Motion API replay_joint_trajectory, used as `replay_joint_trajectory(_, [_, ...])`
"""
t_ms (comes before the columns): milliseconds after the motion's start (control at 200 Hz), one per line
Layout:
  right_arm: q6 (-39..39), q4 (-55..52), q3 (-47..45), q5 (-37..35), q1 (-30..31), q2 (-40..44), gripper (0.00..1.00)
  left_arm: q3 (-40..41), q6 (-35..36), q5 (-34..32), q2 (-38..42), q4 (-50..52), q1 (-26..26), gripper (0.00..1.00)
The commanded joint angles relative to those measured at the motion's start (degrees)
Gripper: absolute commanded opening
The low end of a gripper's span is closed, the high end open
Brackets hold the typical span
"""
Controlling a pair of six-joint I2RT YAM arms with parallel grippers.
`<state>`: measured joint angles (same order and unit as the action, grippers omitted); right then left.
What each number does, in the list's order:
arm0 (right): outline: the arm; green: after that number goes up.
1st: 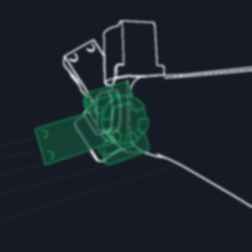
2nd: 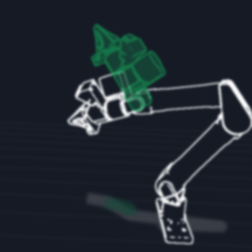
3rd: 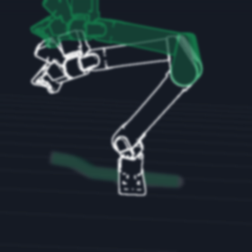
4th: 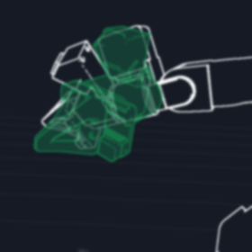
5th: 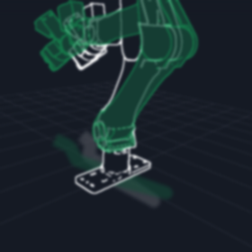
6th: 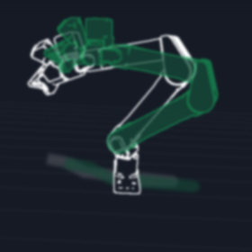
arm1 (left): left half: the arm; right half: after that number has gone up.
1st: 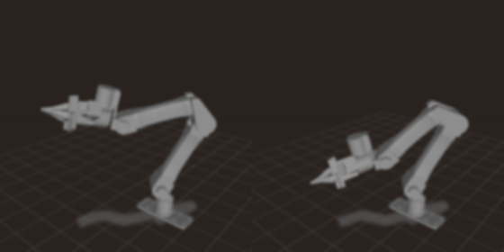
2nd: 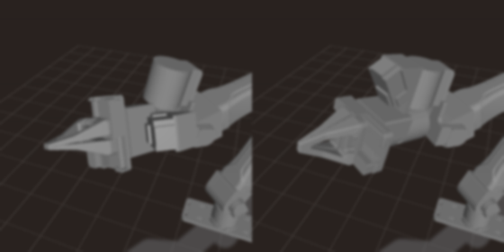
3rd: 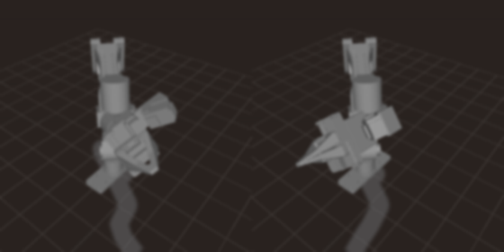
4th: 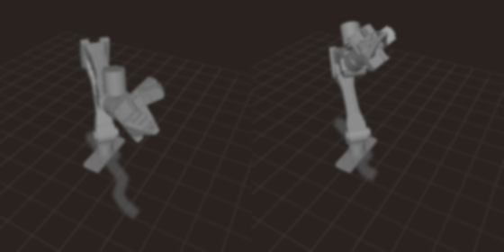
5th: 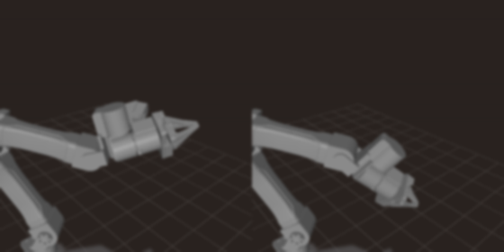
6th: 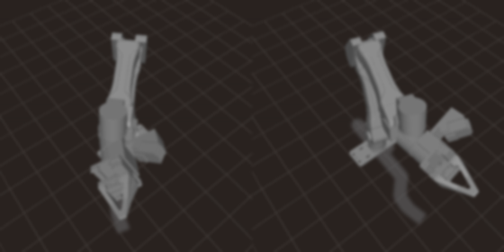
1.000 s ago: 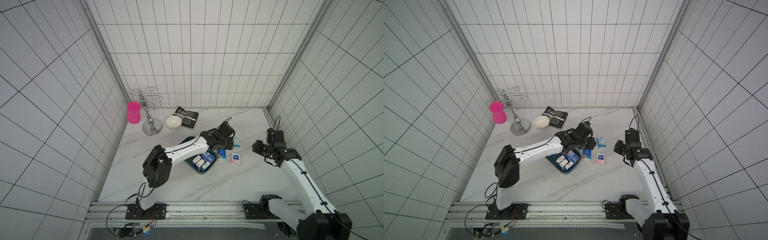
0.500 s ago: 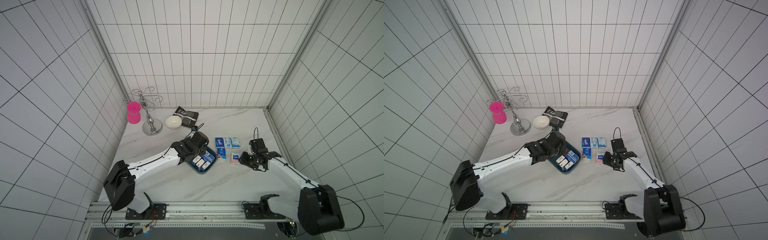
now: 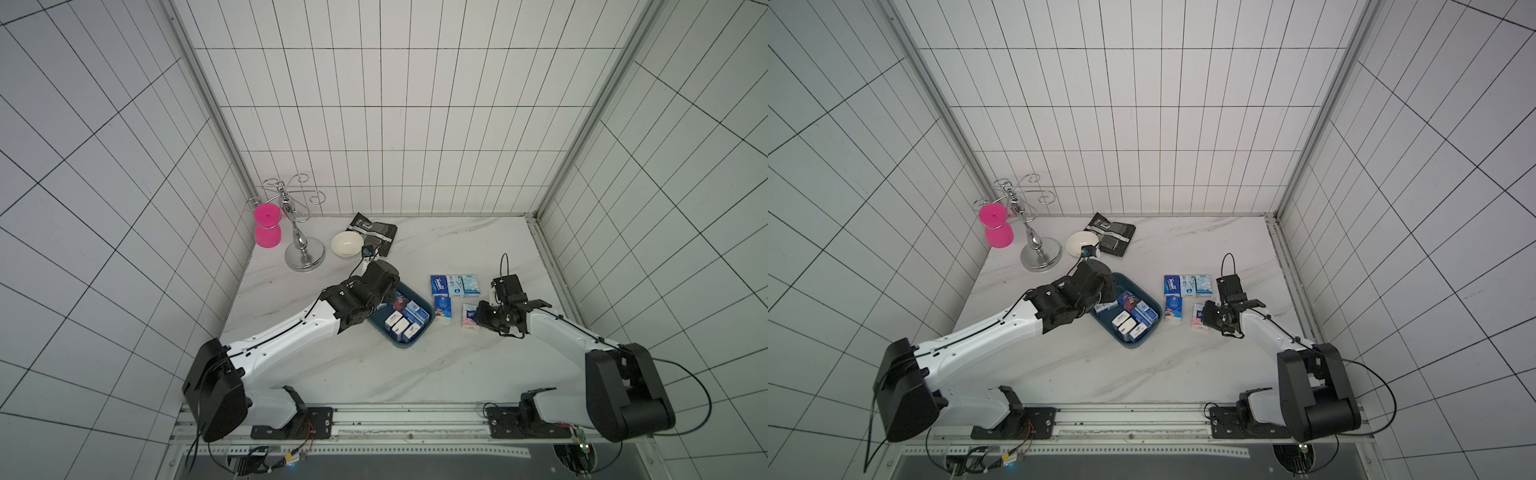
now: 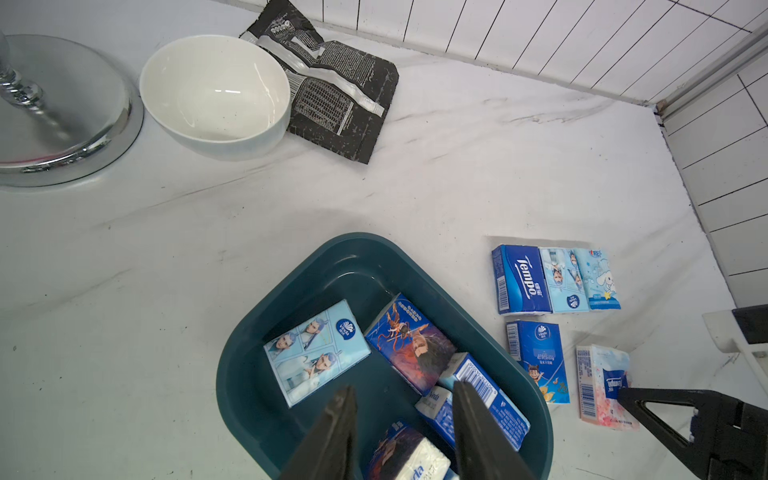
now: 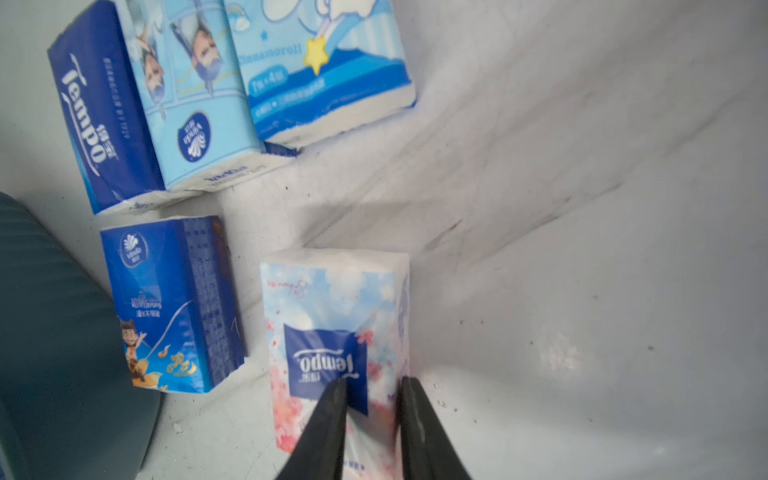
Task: Take the pocket tissues out of the storage box
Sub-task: Move the pocket tissues to the center of the board.
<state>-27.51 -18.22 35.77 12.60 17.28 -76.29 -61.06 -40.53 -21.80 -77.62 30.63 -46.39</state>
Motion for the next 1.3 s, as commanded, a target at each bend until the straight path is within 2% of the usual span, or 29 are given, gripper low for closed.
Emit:
replay_joint_trajectory(0, [3.12,2.08,-1.57,-1.4,0.39,-0.31,0.22,0.32,-0.28,-0.17,-0.46,-1.08,0.17,0.41])
replay_joint_trajectory(170, [5.21,2.46,0.11,-0.21,0.51,-1.93,0.17,-0.1,-0.07,1.39,-2.33,-1.94,1.16,0.41])
replay_joint_trajectory(325, [5.86,4.88,1.49,1.33,1.61,-5.15,0.18,-1.55,-0.12,4.63,-2.96,-1.27,2.27,0.41])
replay_joint_trajectory(525, [7.24,3.9,4.84,-0.88,4.27,-8.37,0.18,-1.54,-0.04,4.73,-2.25,-0.18,2.84,0.41])
replay_joint_trajectory(880, [7.85,3.01,7.59,-1.89,5.39,-10.98,0.21,-0.47,-0.15,5.01,-1.3,-0.35,3.93,0.41])
replay_joint_trajectory(1294, [8.87,-5.34,10.3,-5.04,6.03,-0.19,0.29,-0.21,0.89,2.8,-0.47,0.17,5.01,0.41])
